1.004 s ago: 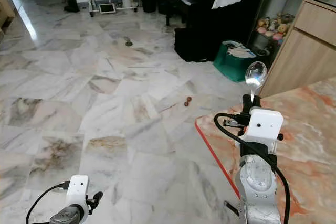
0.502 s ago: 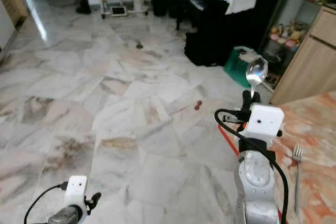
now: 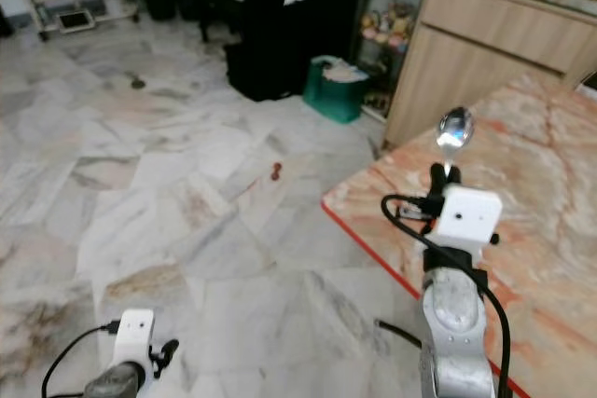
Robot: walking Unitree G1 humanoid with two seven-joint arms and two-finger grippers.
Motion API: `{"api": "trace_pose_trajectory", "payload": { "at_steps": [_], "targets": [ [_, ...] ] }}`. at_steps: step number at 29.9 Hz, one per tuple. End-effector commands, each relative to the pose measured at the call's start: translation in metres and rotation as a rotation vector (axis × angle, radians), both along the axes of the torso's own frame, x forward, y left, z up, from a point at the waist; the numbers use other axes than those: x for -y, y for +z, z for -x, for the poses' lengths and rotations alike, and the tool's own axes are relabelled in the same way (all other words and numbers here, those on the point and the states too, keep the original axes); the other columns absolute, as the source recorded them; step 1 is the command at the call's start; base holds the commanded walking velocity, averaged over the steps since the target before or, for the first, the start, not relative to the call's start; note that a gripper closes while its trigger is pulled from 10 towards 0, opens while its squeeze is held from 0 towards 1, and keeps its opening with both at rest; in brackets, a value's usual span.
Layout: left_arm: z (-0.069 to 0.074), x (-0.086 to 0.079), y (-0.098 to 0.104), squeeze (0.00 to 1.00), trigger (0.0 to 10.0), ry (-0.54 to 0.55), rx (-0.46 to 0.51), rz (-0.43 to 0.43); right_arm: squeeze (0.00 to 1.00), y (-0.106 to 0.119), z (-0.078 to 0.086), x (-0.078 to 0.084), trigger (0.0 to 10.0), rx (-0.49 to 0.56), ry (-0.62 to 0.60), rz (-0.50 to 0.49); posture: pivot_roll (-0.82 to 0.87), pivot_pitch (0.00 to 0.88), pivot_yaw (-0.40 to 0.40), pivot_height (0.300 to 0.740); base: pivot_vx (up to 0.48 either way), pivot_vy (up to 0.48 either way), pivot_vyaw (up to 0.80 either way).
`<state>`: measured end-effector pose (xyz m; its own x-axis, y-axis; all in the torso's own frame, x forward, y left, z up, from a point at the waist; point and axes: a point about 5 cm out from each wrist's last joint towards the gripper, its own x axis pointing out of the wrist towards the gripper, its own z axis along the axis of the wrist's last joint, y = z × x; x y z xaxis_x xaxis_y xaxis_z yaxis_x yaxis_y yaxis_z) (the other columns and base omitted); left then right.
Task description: Setting the table
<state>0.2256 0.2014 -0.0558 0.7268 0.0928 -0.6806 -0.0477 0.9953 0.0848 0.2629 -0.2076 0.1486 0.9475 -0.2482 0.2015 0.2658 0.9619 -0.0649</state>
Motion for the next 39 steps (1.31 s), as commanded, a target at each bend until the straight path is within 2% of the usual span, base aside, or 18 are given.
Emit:
{"api": "trace_pose_trajectory", "payload": {
  "at_steps": [1,22,39],
  "targets": [
    [0.0056,-0.0030,-0.0032,0.00,10.0,0.012,-0.018,0.001,0.00,0.0037,-0.0019,-0.0012,10.0,0.014,0.004,-0.006,0.06,0.000,-0.015,0.740,0.000,0.000,-0.74],
    [0.0039,-0.0006,-0.0024,0.00,10.0,-0.001,-0.010,0.003,0.00,0.0042,-0.0044,-0.0014,10.0,0.019,0.007,-0.001,0.05,0.000,-0.015,0.740,0.000,0.046,-0.74],
    [0.0091,-0.0020,-0.0055,0.00,10.0,-0.028,-0.036,-0.008,0.00,0.0050,-0.0023,-0.0046,10.0,0.038,0.012,0.012,0.05,0.000,-0.011,0.740,0.000,0.000,-0.68]
  ]
}}
